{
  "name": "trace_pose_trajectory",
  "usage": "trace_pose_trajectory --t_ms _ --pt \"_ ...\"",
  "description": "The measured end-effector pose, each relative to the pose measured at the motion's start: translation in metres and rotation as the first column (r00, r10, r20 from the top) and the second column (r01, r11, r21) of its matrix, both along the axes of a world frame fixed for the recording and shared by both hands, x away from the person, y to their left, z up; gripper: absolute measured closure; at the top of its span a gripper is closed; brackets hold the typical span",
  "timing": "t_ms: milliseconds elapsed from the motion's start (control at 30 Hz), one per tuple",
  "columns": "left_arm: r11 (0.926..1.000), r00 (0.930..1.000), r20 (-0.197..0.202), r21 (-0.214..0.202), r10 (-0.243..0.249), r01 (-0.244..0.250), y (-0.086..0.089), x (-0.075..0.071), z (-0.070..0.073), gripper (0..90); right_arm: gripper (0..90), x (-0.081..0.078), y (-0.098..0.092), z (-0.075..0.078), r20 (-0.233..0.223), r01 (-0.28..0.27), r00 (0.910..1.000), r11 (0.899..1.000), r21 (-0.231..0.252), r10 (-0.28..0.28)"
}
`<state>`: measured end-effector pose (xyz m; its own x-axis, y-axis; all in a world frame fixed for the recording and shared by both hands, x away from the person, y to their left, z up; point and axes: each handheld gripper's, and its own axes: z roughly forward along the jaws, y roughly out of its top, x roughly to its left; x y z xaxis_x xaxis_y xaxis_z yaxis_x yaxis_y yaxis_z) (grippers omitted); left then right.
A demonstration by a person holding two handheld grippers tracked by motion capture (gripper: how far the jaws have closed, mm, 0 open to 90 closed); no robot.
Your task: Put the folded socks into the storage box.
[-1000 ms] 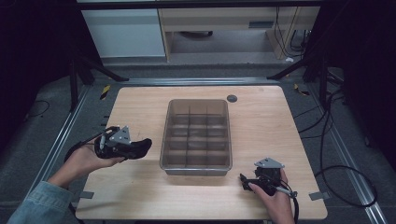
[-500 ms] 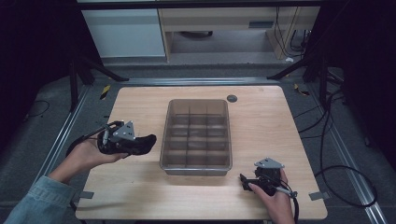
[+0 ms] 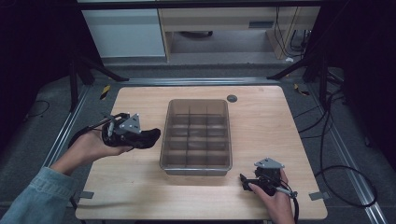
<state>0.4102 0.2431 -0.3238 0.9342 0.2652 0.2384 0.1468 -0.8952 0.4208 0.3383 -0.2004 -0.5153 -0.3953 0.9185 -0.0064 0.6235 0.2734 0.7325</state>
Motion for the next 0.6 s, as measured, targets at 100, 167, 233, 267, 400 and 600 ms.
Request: trace_pose_trajectory --t_ms 100,167,233,267,400,600 --pt "1.0 0.9999 -0.009 0.003 -0.006 0.006 -0.005 0.004 -0.001 67.8 4.1 0.0 0.0 0.0 0.001 0.0 1.0 1.0 0.0 0.0" --pt "0.9997 0.9998 -0.013 0.018 -0.014 0.014 -0.011 0.008 -0.004 67.8 4.1 0.0 0.0 0.0 0.001 0.002 1.0 1.0 -0.001 -0.002" --pt "0.9995 0.9996 -0.019 0.023 -0.023 0.024 -0.016 0.01 -0.006 67.8 4.1 0.0 0.0 0.0 0.001 0.002 1.0 1.0 -0.001 -0.002" --pt "0.9995 0.9996 -0.019 0.023 -0.023 0.024 -0.016 0.01 -0.006 67.8 4.1 0.0 0.0 0.0 0.001 0.002 1.0 1.0 -0.001 -0.002" --pt "0.9986 0.999 -0.025 0.037 -0.037 0.038 -0.027 0.009 -0.008 67.7 4.3 0.0 0.0 0.0 0.0 0.003 1.0 1.0 -0.002 -0.003" --pt "0.9968 0.998 -0.032 0.057 -0.054 0.056 -0.038 0.008 -0.009 67.7 4.3 0.0 0.0 0.0 0.001 -0.006 1.0 1.0 0.002 0.006"
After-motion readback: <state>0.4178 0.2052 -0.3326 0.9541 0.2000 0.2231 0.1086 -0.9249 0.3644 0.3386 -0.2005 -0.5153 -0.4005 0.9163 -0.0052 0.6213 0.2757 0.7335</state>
